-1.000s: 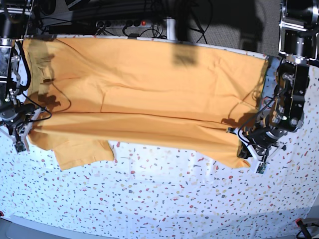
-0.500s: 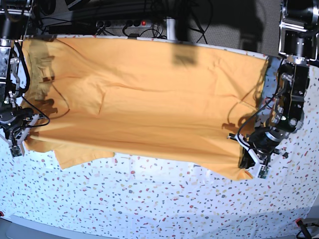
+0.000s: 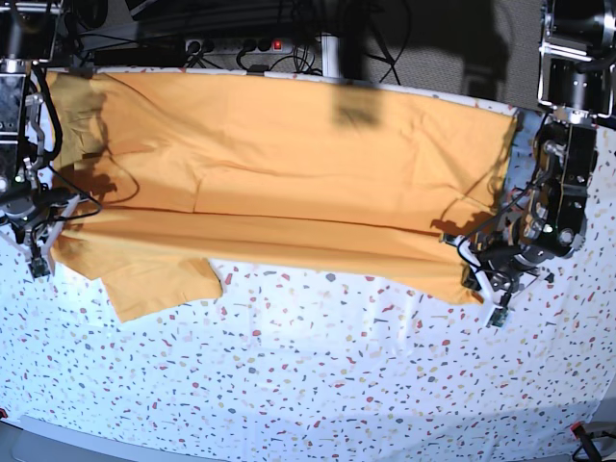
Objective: Fold the T-shirt properly
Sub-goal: 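Lift the hem and fold it toward the collar with both grippers, then pull the folded hem further toward the collar with both grippers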
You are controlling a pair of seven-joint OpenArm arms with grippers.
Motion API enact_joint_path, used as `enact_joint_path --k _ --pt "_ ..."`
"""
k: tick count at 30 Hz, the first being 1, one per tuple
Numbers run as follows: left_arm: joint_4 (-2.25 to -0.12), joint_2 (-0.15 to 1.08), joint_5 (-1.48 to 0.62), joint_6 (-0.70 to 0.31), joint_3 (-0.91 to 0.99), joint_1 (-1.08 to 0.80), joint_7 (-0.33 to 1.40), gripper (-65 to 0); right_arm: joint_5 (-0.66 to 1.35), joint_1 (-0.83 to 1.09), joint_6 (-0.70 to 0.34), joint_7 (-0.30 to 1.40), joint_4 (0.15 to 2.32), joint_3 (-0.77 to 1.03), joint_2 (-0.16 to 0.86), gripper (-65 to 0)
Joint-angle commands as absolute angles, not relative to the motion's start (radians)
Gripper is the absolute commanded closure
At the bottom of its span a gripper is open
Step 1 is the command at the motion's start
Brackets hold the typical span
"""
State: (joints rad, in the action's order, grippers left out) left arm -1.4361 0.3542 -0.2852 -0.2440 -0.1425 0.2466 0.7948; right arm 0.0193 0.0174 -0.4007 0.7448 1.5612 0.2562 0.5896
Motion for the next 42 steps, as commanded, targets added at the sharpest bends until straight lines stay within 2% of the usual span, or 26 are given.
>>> enact_joint_path --k 1,10,16,17,19,21,23,26,33,40,42 --pt "-1.463 0.369 -0.278 -0.237 -0.131 0.268 0.805 0.0 -0.001 0.010 -0.376 0.754 1.583 0.270 0.612 0.0" --pt "-1.547 0.369 -0.278 -0.240 -0.131 0.268 1.079 0.0 0.001 0.053 -0.350 0.896 1.584 0.270 0.612 0.0" --pt "-1.547 0.369 -0.279 -0.240 -0.131 0.261 1.114 0.0 0.008 0.053 -0.350 0.929 1.584 0.269 0.612 0.0" --pt "-1.547 0.369 -0.280 -0.240 -0.131 0.260 1.114 0.0 0.008 0.053 -0.350 0.929 1.584 0.269 0.612 -4.5" --pt "-1.547 0.369 -0.279 -0.240 -0.131 0.251 1.115 -2.1 0.007 0.053 -0.350 0.932 1.584 0.269 0.612 -18.6" --pt "-1.547 0.369 -0.278 -0.240 -0.131 0.231 1.115 -13.2 0.007 0.053 -0.350 0.947 1.584 0.269 0.612 -28.5" --pt "-1.547 0.369 -0.278 -0.240 -0.131 0.208 1.115 -22.4 0.007 0.052 -0.350 0.972 1.584 0.269 0.612 -32.9" --pt "-1.547 0.369 -0.278 -0.239 -0.131 0.179 1.129 -28.6 0.007 0.051 -0.349 0.992 1.584 0.269 0.612 -32.9" --pt "-1.547 0.369 -0.276 -0.239 -0.131 0.194 1.152 -28.6 0.030 0.008 -0.312 0.891 1.584 0.269 0.612 -32.9" --pt "-1.547 0.369 -0.278 -0.237 -0.131 0.239 1.132 -28.6 0.321 -0.143 -0.313 0.778 1.567 0.269 0.603 -32.9" --pt "-1.547 0.369 -0.278 -0.237 -0.131 0.246 1.095 -28.6 0.345 -0.202 -0.331 0.769 1.523 0.268 0.582 -32.9"
